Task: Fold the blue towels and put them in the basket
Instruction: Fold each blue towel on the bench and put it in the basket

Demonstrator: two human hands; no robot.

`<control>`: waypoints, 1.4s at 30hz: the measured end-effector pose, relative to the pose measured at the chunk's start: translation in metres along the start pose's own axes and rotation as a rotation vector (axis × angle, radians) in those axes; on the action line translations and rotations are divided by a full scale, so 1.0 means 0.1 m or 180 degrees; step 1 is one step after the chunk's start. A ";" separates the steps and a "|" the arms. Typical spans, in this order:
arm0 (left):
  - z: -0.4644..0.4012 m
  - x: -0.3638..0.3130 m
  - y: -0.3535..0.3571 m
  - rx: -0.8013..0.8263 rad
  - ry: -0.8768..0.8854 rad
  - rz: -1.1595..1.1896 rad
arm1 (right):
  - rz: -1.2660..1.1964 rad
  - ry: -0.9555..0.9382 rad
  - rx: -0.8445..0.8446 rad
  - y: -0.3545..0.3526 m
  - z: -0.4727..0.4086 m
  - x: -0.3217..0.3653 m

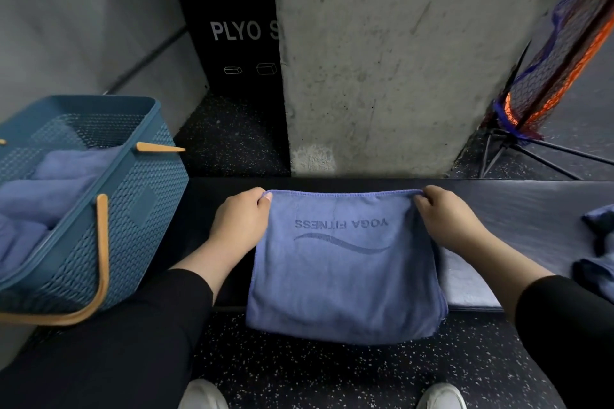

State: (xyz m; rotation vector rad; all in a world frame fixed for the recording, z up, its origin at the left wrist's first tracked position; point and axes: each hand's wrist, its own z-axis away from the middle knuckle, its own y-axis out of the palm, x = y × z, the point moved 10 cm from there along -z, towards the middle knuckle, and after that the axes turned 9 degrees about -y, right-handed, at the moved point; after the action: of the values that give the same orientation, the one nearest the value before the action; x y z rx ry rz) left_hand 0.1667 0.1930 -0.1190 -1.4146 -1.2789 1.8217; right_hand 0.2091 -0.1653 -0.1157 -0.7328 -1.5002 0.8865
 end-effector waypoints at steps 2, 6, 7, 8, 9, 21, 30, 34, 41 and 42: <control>-0.06 0.01 0.03 -0.0096 -0.0071 -0.0065 | 0.0120 0.0023 0.0000 0.03 -0.08 -0.01; -0.16 0.02 0.14 -0.0161 -0.0041 -0.0247 | 0.0425 -0.0027 -0.0031 0.09 -0.23 -0.02; -0.17 0.01 0.18 -0.0147 0.0033 -0.0351 | 0.0524 -0.0080 -0.0011 0.13 -0.26 -0.02; -0.18 0.01 0.23 -0.0132 0.0132 -0.0465 | 0.0630 -0.0142 0.0025 0.17 -0.29 -0.02; -0.19 0.01 0.28 -0.0108 0.0230 -0.0567 | 0.0708 -0.0199 0.0061 0.22 -0.32 -0.04; -0.27 -0.05 0.34 0.0429 0.0198 -0.0889 | 0.0716 -0.0456 0.0585 0.38 -0.35 0.04; 0.02 -0.07 0.24 0.0954 0.0258 -0.0645 | 0.0757 -0.0525 0.0747 0.24 -0.03 0.12; 0.14 -0.12 -0.10 0.0800 0.0144 0.0021 | 0.0167 -0.0438 0.0231 -0.22 0.10 0.26; 0.61 -0.32 -0.91 0.0514 0.0543 0.1042 | -0.1428 -0.0555 -0.0555 -0.90 0.54 0.52; 0.70 -0.33 -1.03 0.0456 0.0578 0.1228 | -0.1550 -0.0607 -0.0719 -1.01 0.63 0.56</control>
State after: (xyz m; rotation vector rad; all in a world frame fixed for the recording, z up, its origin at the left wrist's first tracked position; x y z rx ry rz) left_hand 0.0970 0.1844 -0.0113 -1.7904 -0.8087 1.9245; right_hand 0.1446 -0.1772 -0.0015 -0.4164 -1.8643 0.4296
